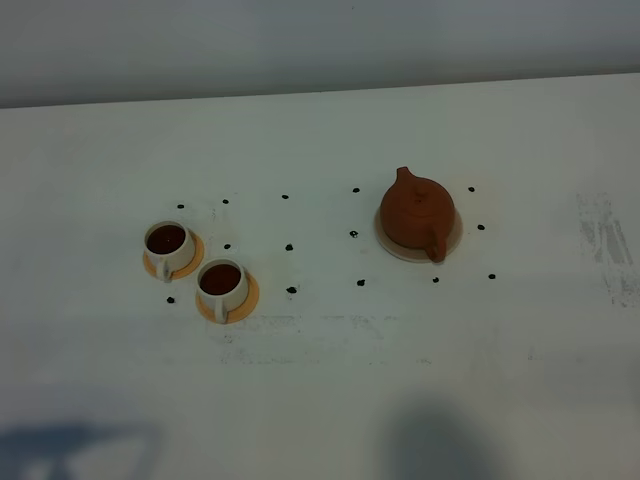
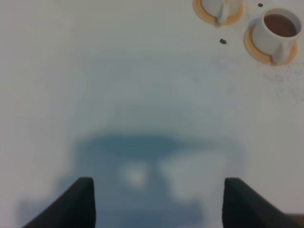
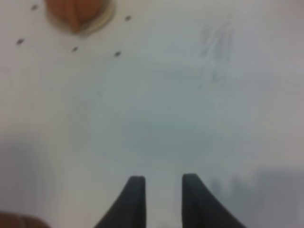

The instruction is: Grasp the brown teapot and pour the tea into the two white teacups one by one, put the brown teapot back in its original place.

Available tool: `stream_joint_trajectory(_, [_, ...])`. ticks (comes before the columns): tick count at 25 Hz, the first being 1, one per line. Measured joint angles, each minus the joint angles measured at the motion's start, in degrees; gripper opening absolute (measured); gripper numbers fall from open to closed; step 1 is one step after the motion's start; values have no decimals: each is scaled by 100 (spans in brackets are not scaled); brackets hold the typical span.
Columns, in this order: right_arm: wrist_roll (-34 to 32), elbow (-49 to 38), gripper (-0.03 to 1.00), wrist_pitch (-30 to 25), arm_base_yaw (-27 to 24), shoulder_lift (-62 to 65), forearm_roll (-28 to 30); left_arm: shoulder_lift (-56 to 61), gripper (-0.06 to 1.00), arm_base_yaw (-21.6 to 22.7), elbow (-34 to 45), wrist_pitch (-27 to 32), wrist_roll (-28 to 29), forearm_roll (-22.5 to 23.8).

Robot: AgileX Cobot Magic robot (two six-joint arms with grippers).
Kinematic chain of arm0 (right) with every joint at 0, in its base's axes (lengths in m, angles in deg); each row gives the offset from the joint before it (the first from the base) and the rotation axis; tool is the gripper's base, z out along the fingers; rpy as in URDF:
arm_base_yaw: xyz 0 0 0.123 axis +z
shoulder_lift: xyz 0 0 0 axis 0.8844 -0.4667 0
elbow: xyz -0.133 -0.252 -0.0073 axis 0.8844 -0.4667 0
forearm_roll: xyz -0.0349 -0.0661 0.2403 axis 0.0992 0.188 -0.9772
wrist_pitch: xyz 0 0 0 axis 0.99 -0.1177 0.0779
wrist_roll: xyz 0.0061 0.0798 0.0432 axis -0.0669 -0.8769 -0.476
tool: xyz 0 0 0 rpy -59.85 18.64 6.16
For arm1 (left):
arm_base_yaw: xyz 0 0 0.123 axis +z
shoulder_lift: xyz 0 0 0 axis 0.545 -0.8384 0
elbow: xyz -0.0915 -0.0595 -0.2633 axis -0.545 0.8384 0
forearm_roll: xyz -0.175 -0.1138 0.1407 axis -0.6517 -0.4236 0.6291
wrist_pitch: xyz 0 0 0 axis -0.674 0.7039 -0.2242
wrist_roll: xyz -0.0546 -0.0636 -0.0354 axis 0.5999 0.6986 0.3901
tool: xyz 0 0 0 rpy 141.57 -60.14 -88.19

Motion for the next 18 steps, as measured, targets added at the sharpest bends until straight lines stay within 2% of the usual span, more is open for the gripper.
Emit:
stream_joint_trajectory(7, [35, 0, 18, -4, -203, 977, 20, 0, 57, 0, 0, 0, 0, 0])
stream_joint_trajectory(18, [143, 0, 18, -6, -293, 1038, 28, 0, 57, 0, 0, 0, 0, 0])
